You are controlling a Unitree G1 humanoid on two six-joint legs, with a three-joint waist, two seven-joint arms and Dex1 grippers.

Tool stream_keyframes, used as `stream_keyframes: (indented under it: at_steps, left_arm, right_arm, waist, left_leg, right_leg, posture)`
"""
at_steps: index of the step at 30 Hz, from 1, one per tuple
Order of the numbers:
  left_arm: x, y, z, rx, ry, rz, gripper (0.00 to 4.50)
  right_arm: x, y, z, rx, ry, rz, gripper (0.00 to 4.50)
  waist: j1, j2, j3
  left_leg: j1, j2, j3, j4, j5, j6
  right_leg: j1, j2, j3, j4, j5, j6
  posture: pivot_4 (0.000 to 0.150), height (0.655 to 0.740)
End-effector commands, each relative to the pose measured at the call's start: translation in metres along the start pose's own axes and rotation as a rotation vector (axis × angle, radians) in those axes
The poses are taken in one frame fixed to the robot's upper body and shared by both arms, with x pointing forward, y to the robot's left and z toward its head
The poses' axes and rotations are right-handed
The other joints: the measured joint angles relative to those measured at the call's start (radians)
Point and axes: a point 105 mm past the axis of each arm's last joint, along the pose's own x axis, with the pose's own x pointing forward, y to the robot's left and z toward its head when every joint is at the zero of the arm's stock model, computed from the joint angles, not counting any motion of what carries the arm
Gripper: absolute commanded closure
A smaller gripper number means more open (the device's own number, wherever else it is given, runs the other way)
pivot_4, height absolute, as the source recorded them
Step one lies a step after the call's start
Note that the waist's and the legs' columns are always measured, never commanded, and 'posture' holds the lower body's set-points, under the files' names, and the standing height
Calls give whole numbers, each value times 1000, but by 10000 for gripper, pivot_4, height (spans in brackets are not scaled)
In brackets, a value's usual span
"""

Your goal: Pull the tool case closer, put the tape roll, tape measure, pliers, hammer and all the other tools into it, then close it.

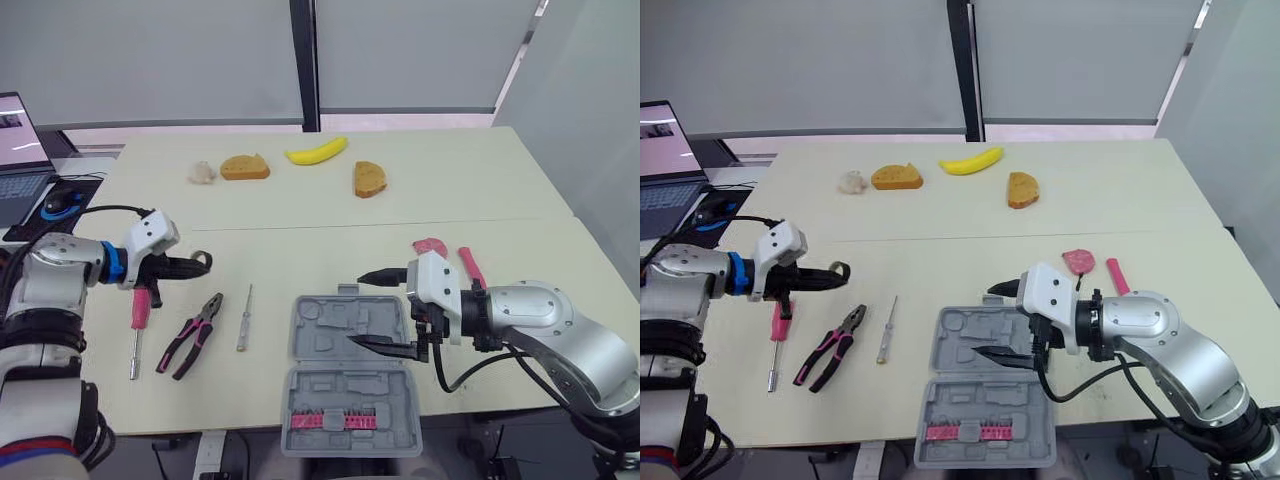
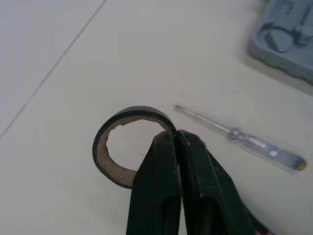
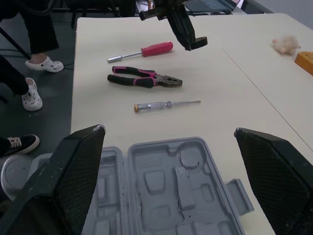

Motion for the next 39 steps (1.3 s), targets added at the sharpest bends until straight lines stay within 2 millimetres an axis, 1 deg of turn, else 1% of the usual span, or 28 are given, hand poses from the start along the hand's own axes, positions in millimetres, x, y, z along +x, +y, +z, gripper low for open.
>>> stream_keyframes:
  at_steps: [1,2,5,9,10,12,13,15,19,23,31,35,39]
  left_arm:
    - [8,-23,32,-1,-74,-56,44764]
    - [10,-28,33,-10,-74,-61,44764]
    - [31,-49,41,-29,-80,-108,44764]
    - [52,-67,47,-57,-86,-142,44764]
    - [60,-73,46,-67,-79,-156,44764]
    - [89,-82,46,-97,-77,-166,44764]
    - [99,-86,47,-110,-78,-169,44764]
    - [111,-90,50,-121,-78,-176,44764]
    - [125,-94,46,-121,-60,-177,44764]
    - [134,-90,42,-134,-52,-150,44764]
    - [141,-82,37,-190,-65,-114,44764]
    - [144,-79,33,-193,-57,-105,44764]
    - [145,-76,34,-191,-64,-92,44764]
  right_arm:
    - [-8,3,2,-21,15,-31,0]
    - [-8,3,1,-18,21,-34,0]
    - [-10,4,-7,-3,55,-64,0]
    - [-12,5,-13,29,85,-90,0]
    - [-12,5,-15,34,98,-93,0]
    - [-13,7,-21,46,126,-98,0]
    - [-13,8,-23,49,134,-99,0]
    - [-13,8,-25,49,148,-102,0]
    - [-12,8,-26,50,156,-107,0]
    - [-11,8,-27,53,161,-114,0]
    - [-11,6,-26,55,154,-137,0]
    - [-12,6,-26,54,159,-139,0]
    - [-13,6,-27,54,161,-142,0]
  waist:
    - [4,0,0]
    - [7,0,0]
    - [10,0,0]
    - [12,0,0]
    - [12,0,0]
    - [13,0,0]
    - [14,0,0]
    - [14,0,0]
    - [9,-1,0]
    - [11,-1,0]
    - [14,-1,0]
    - [14,-1,0]
    - [14,-1,0]
  left_leg:
    - [0,0,0,0,0,0]
    - [0,0,0,0,0,0]
    - [0,0,0,0,0,0]
    - [1,0,0,0,0,0]
    - [1,0,0,0,0,0]
    - [1,0,0,0,0,0]
    - [1,-1,0,0,0,0]
    - [1,-1,1,1,0,0]
    - [1,0,0,0,0,0]
    - [1,1,0,0,0,0]
    - [1,0,0,0,0,0]
    - [1,0,0,0,0,-1]
    - [1,0,0,0,0,-1]
  right_leg:
    - [0,0,0,0,0,0]
    - [0,0,0,-1,0,0]
    - [1,0,0,-1,0,0]
    - [2,0,0,-1,0,0]
    - [2,0,0,0,0,0]
    - [2,0,0,-1,0,0]
    - [3,0,0,-1,0,0]
    - [3,0,0,-1,0,0]
    - [2,1,0,-1,0,0]
    - [3,2,0,-1,0,0]
    - [3,1,0,-2,0,0]
    - [3,1,0,-2,0,0]
    - [3,1,0,-2,0,0]
  posture:
    - [1500,7361]
    - [1500,7361]
    - [1500,7361]
    - [1500,7361]
    - [1500,7361]
    - [1500,7361]
    - [1500,7361]
    - [1500,7361]
    - [1500,7361]
    - [1500,7361]
    - [1500,7361]
    - [1500,7361]
    - [1500,7361]
